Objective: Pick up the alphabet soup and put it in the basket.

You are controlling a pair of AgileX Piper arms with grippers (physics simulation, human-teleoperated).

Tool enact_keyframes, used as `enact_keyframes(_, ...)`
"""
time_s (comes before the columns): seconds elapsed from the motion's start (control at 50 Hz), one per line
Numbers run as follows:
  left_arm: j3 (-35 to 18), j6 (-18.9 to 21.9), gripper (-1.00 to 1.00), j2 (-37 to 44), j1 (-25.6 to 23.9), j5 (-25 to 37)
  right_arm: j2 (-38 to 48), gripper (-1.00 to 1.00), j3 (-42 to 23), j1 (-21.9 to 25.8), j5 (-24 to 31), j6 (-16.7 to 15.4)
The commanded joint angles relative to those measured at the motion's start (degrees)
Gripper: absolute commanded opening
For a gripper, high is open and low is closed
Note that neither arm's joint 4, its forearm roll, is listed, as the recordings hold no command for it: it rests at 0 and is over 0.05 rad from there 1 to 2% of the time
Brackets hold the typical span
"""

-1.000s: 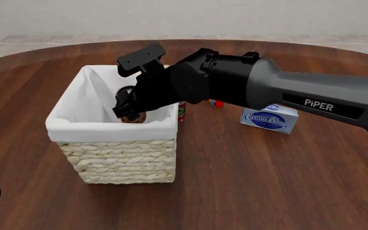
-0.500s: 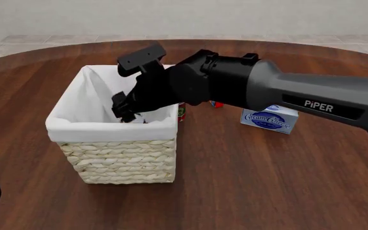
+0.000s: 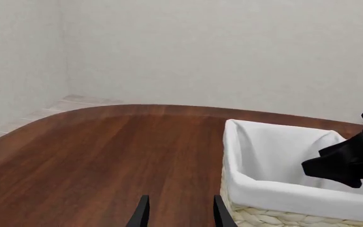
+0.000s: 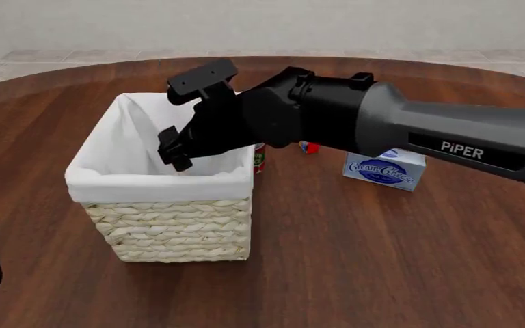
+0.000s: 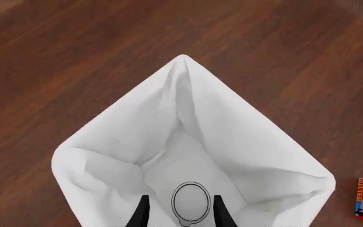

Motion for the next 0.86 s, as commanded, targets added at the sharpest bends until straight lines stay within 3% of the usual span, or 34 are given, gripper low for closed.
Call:
enact_keyframes(0.02,0.05,-0.03,1.00,-0.01,-0.03,-0.06,-0.96,1.00,0.15,0.46,0.09,-0.03)
enact_keyframes(0.86,-1.31,0.22,1.00,-0.01,-1.25,0.63,-7.32,1.00,-4.82,-1.56,4.06,2.18)
